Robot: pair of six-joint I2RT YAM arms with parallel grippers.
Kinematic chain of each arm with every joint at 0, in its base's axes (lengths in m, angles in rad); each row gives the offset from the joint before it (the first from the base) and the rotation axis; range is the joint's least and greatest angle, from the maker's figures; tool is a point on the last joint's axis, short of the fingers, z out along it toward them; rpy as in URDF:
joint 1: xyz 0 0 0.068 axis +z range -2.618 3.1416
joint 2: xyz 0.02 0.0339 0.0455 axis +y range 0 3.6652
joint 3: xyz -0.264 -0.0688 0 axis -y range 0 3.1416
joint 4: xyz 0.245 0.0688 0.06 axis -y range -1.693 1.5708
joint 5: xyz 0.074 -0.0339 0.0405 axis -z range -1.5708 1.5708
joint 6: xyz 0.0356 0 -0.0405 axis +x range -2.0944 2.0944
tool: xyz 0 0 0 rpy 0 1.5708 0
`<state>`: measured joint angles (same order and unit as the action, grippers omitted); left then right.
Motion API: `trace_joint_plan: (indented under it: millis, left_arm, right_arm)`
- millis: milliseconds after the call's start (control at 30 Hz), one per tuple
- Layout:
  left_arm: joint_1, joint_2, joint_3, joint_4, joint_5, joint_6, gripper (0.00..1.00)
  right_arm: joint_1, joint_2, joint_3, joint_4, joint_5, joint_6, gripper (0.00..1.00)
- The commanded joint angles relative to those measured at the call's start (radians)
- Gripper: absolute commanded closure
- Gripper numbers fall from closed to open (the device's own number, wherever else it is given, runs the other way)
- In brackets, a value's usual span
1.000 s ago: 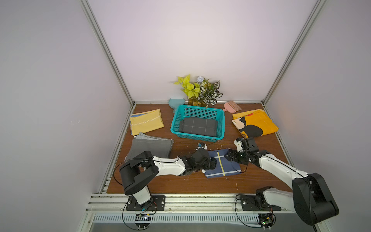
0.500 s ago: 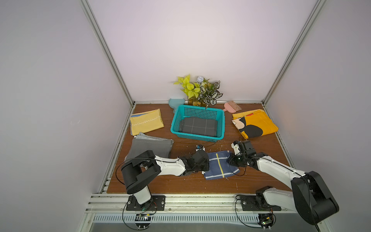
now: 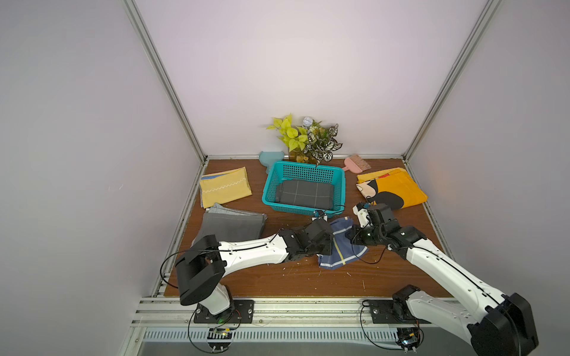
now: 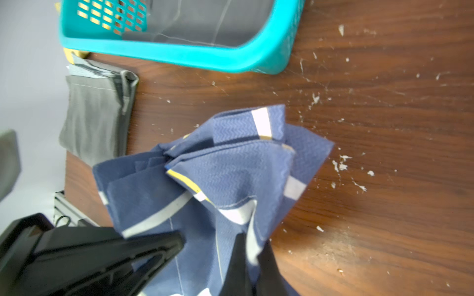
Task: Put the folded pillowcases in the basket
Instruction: Pick up the pillowcase from the center of the board, then place the pillowcase in the basket.
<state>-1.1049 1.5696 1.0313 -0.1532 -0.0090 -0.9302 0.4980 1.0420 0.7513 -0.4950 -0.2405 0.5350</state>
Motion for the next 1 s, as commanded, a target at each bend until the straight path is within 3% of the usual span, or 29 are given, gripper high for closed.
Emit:
trace_joint_plan:
  millis: [0, 167, 300, 467, 767, 967]
  left_arm:
    - [-0.043, -0.020, 0.090, -0.099, -0.001, 0.050, 1.00]
    - [-0.064, -0.057, 0.188, -0.148, -0.067, 0.082, 1.00]
    - [-0.050, -0.100, 0.240, -0.211, -0.229, 0.131, 1.00]
    - [0.126, -0.144, 0.248, -0.226, -0.243, 0.224, 1.00]
    - [0.486, -0.025, 0.315, -0.157, -0.062, 0.427, 1.00]
    - [0.577, 0.087, 0.341, -0.081, -0.006, 0.497, 1.00]
  right_arm:
    - [0.013, -0.040, 0.077, -0.070, -0.040, 0.002, 1.00]
    - [0.014, -0.038, 0.220, -0.094, -0.067, -0.011, 1.00]
    - [0.010, 0.012, 0.313, -0.041, -0.040, -0.026, 1.00]
    - [-0.008, 0.164, 0.432, 0.069, -0.030, -0.050, 1.00]
    - [-0.026, 0.453, 0.534, 0.329, 0.012, -0.043, 1.00]
    - [-0.035, 0.581, 0.572, 0.380, 0.053, -0.051, 1.00]
